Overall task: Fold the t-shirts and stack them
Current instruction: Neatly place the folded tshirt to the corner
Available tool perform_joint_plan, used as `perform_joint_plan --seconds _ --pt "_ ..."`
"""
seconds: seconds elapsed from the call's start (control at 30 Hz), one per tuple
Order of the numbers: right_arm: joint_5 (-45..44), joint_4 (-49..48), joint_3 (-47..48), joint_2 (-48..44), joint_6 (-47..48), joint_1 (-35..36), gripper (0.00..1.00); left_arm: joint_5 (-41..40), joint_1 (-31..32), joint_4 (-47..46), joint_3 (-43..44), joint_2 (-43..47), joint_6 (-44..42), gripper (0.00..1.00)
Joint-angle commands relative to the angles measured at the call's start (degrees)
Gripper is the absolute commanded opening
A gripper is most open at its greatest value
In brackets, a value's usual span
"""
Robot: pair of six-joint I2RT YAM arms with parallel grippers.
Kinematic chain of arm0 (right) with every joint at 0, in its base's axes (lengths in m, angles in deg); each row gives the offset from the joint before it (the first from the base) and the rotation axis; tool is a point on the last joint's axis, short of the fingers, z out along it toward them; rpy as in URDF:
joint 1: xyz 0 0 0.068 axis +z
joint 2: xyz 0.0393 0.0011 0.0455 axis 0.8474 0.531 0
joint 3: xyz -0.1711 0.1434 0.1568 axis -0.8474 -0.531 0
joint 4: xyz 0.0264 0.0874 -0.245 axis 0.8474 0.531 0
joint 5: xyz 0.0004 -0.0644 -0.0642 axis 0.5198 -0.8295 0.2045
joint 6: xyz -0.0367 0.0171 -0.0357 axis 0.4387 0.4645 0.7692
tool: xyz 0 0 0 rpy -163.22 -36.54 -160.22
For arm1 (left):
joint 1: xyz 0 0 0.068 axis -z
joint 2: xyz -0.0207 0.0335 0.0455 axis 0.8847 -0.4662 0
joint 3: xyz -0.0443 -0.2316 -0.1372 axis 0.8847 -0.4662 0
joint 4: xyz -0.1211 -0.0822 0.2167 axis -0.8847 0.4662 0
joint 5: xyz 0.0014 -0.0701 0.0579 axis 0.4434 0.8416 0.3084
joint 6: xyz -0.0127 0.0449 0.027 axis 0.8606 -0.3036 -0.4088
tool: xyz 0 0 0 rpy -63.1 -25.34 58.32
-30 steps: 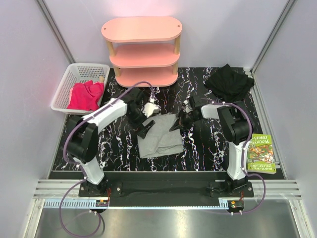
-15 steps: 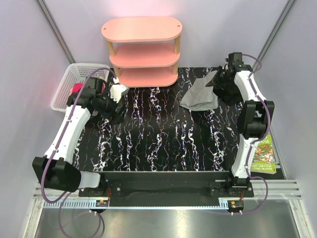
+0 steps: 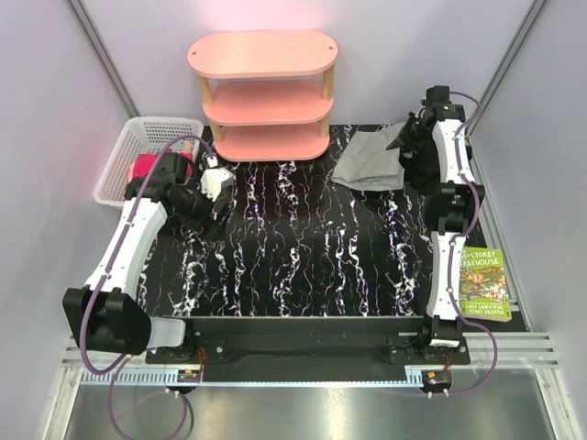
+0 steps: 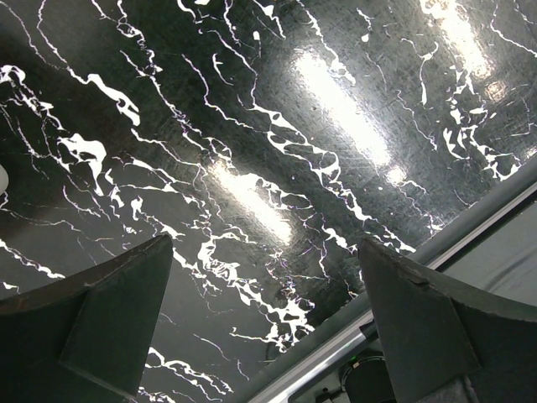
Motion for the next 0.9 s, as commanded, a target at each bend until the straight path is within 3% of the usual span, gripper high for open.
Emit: perform_joint_plan --seconds 0.0,0.13,0.3,0.47,0.63,0.87 --pt "6.49 0.52 5.62 -2.10 -2.40 -3.87 0.00 1.60 -0.77 -0.52 -0.31 1.50 -1.40 0.99" --pt "13.54 -3.45 2.55 -4.73 -1.88 -3.88 0.00 1.69 -0.95 -0.52 0.21 0.62 -1.14 0.99" --pt "10.04 -4.77 2.80 -8.78 0.75 -3.96 0.00 2.65 -0.95 0.18 1.44 -0.17 -0.70 0.99" --pt "11.96 -4.86 3.41 -10.54 1.29 -3.79 0.00 2.48 -0.95 0.53 2.41 -0.70 -0.44 0.99" --pt "4.95 -3.72 3.24 -12.30 1.99 -2.38 0.00 3.36 -0.95 0.62 2.85 -1.22 0.53 0.99" --pt "0.63 -2.05 2.10 -12.30 0.32 -8.69 0.00 3.27 -0.95 1.15 2.32 -0.52 0.53 0.99"
